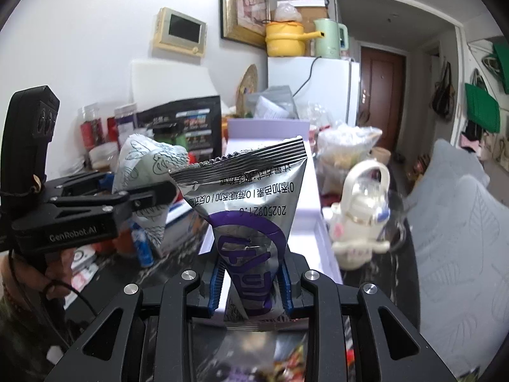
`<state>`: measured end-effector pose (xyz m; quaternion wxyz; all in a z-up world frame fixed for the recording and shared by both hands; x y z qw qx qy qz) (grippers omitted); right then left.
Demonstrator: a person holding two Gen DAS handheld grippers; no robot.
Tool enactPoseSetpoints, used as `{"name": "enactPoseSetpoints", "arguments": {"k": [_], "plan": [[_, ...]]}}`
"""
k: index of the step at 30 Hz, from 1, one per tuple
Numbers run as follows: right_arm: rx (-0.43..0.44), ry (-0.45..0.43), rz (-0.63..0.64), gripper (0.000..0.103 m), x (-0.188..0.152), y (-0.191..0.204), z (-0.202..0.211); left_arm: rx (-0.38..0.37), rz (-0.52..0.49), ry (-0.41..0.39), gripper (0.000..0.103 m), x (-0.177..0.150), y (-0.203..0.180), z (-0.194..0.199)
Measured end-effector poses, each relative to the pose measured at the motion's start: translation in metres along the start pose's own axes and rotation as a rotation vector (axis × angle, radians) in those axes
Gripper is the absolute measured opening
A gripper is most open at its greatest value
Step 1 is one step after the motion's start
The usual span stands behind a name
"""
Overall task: Organize soft objects
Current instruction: 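Carry the snack packet and white pouch in both grippers over the lavender box, then open both grippers to drop the packet and pouch into the box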
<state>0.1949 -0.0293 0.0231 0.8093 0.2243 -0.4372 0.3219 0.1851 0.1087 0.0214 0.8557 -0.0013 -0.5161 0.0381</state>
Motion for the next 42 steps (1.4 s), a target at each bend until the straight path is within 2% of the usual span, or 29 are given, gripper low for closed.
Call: {"name": "enactPoseSetpoints", "arguments": {"k": [8, 14, 17, 18, 21, 30, 34, 36, 38, 39, 42], "plan": [[-0.002, -0.037, -0.017, 0.029, 0.044, -0.023, -0.036, 0.042, -0.017, -0.034, 0.055, 0.043, 0.006, -0.042], [-0.005, -0.038, -0.014, 0.029, 0.059, -0.04, -0.062, 0.054, 0.021, -0.016, 0.055, 0.048, 0.017, -0.077], [0.012, -0.028, -0.051, 0.029, 0.051, -0.05, -0.08, 0.068, 0.012, 0.074, 0.055, 0.029, 0.021, -0.102], [0.011, 0.019, -0.056, 0.029, 0.045, -0.053, -0.093, 0.07, 0.022, 0.108, 0.055, 0.021, 0.024, -0.112], [-0.021, 0.051, -0.058, 0.029, 0.036, -0.061, -0.112, 0.076, 0.031, 0.159, 0.055, 0.008, 0.025, -0.127], [-0.021, 0.151, -0.076, 0.029, 0.01, -0.072, -0.142, 0.113, 0.011, 0.277, 0.055, -0.019, 0.025, -0.161], [-0.034, 0.192, -0.088, 0.03, 0.003, -0.076, -0.152, 0.091, 0.029, 0.343, 0.056, -0.03, 0.024, -0.172], [-0.033, 0.208, -0.085, 0.035, 0.0, -0.076, -0.155, 0.111, 0.02, 0.352, 0.059, -0.033, 0.024, -0.175], [-0.045, 0.217, -0.085, 0.05, -0.003, -0.079, -0.157, 0.149, 0.001, 0.348, 0.083, -0.032, 0.027, -0.174], [-0.052, 0.222, -0.09, 0.052, -0.004, -0.08, -0.158, 0.161, -0.007, 0.345, 0.087, -0.032, 0.028, -0.173], [-0.059, 0.243, -0.102, 0.053, -0.007, -0.085, -0.159, 0.176, 0.002, 0.341, 0.089, -0.031, 0.032, -0.172]]}}
Point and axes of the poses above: each gripper's, at about its wrist camera, not at the fingertips, and z roughly against the way its jaws point, y to its left, x to its top, the point moved 10 cm from there along -z, roughly the way its jaws point, and after that the axes turned 4 degrees about -z, right-handed, at the moved point
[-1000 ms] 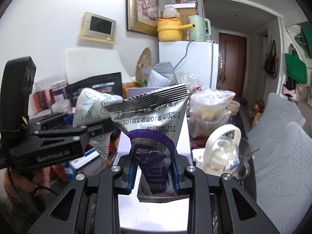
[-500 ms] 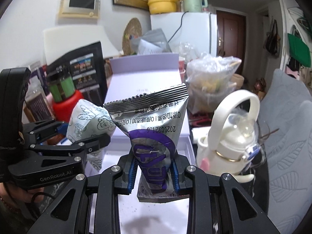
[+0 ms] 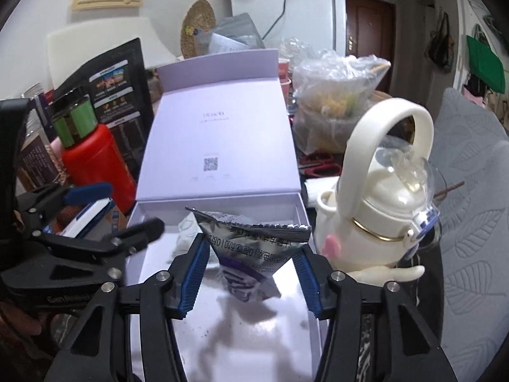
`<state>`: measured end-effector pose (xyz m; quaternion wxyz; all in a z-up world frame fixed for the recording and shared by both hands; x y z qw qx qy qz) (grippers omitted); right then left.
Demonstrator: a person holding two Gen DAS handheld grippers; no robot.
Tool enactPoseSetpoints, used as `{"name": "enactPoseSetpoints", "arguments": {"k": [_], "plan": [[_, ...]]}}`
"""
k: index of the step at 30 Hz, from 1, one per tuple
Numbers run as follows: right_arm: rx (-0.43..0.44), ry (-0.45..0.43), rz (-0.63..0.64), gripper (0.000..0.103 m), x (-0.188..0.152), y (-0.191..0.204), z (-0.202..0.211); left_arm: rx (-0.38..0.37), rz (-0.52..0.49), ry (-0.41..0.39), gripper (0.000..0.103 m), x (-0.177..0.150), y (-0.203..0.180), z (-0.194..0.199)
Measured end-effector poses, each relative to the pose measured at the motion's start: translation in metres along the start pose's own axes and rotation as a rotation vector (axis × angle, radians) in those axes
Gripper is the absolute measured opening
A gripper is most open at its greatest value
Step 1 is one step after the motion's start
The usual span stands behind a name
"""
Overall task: Organize soft objects
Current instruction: 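Open both grippers to drop the packet and pouch into the box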
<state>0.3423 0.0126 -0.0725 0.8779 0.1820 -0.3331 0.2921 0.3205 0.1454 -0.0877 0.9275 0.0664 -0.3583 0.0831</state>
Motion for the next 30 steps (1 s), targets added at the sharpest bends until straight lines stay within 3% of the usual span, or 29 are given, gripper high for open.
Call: {"name": "enactPoseSetpoints", "arguments": {"k": [5, 13, 30], "plan": [[-0.011, -0.02, 0.003, 0.059, 0.002, -0.002, 0.003, 0.008, 0.015, -0.007, 0.089, 0.002, 0.007, 0.005], [-0.023, -0.04, 0.003, 0.059, 0.007, -0.004, 0.015, 0.007, 0.023, -0.04, 0.089, 0.008, 0.011, 0.022], [-0.019, -0.138, 0.032, 0.059, 0.004, 0.012, 0.078, -0.009, 0.043, -0.151, 0.089, 0.015, 0.01, 0.095]]}}
Point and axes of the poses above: each gripper's, at about its wrist camera, not at the fingertips, and z roughly against the way its jaws point, y to its left, x to its top, the point moved 10 cm from there along -z, roughly the way its jaws point, and after that the axes turned 4 degrees about -z, right-handed, at the moved point
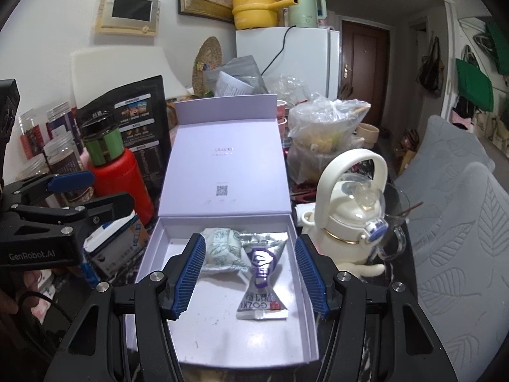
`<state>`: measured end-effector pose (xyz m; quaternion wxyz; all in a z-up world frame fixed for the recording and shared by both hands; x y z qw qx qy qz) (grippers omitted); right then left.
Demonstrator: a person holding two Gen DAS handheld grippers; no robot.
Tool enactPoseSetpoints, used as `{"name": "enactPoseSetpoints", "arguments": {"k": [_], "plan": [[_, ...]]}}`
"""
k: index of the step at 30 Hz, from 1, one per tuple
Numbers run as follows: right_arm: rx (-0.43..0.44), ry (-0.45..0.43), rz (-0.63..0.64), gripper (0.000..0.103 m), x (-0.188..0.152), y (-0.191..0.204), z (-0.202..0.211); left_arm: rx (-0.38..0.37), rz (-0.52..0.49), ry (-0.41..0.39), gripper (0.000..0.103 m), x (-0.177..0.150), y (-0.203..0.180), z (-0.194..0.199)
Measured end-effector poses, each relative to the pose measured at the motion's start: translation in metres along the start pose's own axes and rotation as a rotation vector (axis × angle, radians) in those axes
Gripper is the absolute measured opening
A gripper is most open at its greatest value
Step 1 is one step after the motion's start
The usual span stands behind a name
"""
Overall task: Organize soft objects
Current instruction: 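Open both grippers to drop the packet and pouch into the box, then move both tools back to the remaining items on the table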
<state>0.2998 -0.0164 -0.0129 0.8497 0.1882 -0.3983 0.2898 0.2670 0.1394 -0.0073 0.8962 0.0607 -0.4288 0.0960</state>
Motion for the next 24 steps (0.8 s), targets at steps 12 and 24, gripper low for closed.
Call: {"name": "enactPoseSetpoints", "arguments": {"k": [12, 24], "plan": [[-0.026, -0.058, 0.013, 0.059, -0.008, 0.012, 0.064, -0.02, -0.024, -0.075, 0.089, -0.008, -0.02, 0.067], [-0.061, -0.097, 0.021, 0.061, -0.035, 0.028, 0.12, -0.122, -0.052, -0.134, 0.089, -0.033, -0.042, 0.121]]}}
Point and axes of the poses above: each gripper's, at about its wrist camera, not at the fingertips, and z roughly against the way its jaws point, y to its left, x to its top, the point moved 10 cm from there along -z, roughly the way its jaws point, and after that the axes turned 4 degrees about -z, right-handed, at the moved point
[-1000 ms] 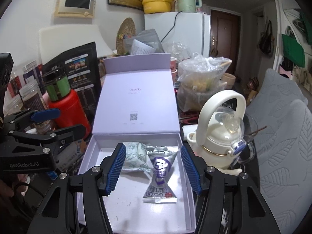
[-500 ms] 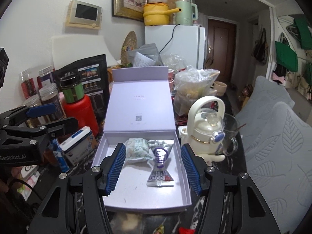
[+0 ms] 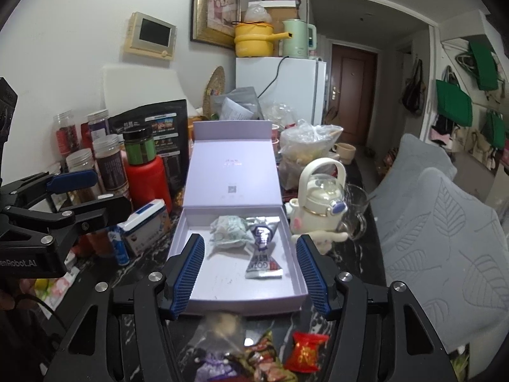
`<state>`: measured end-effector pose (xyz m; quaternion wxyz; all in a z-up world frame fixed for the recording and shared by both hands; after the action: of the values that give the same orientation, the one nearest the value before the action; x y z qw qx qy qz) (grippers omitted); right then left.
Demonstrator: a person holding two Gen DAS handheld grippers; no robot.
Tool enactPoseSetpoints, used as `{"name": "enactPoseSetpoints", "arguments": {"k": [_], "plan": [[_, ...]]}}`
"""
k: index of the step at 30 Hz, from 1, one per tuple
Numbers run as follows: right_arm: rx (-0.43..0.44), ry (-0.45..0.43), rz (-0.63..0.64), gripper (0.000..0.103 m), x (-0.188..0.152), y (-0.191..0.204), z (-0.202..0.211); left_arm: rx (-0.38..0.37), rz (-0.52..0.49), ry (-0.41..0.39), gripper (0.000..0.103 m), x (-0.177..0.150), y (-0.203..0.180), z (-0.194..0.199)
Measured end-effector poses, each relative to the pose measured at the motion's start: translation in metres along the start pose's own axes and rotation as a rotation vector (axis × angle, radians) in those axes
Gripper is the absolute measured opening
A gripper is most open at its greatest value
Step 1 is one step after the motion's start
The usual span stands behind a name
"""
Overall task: Organize soft objects
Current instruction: 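Move both tools back to the remaining items on the table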
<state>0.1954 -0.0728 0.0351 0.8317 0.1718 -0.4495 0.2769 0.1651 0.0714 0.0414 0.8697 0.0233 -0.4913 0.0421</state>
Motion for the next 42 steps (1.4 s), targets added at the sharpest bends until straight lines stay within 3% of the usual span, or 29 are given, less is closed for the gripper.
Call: {"name": "enactPoseSetpoints", "arguments": {"k": [15, 33, 38, 42], "plan": [[-0.064, 0.041, -0.033, 0.061, -0.056, -0.001, 0.038, -0.05, -0.002, 0.063, 0.089, -0.05, -0.025, 0.016], [-0.104, 0.151, -0.151, 0.063, -0.145, -0.02, 0.057, -0.111, -0.028, 0.152, 0.089, -0.116, -0.064, 0.018], [-0.07, 0.17, -0.18, 0.078, -0.167, -0.016, 0.057, -0.115, -0.02, 0.18, 0.089, -0.137, -0.066, 0.016], [-0.038, 0.195, -0.198, 0.082, -0.182, -0.009, 0.052, -0.126, -0.007, 0.209, 0.089, -0.156, -0.063, 0.012]]}}
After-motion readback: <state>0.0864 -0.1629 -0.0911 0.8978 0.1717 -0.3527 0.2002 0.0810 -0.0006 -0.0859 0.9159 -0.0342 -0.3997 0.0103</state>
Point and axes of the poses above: each gripper's, at about its wrist camera, not at the fingertips, and z roughly against the way its jaws point, y to its left, x to its top, the point moved 10 cm from there along -z, roughly the way its jaws point, and after that the axes turned 4 degrees about -z, right-handed, at the moved point
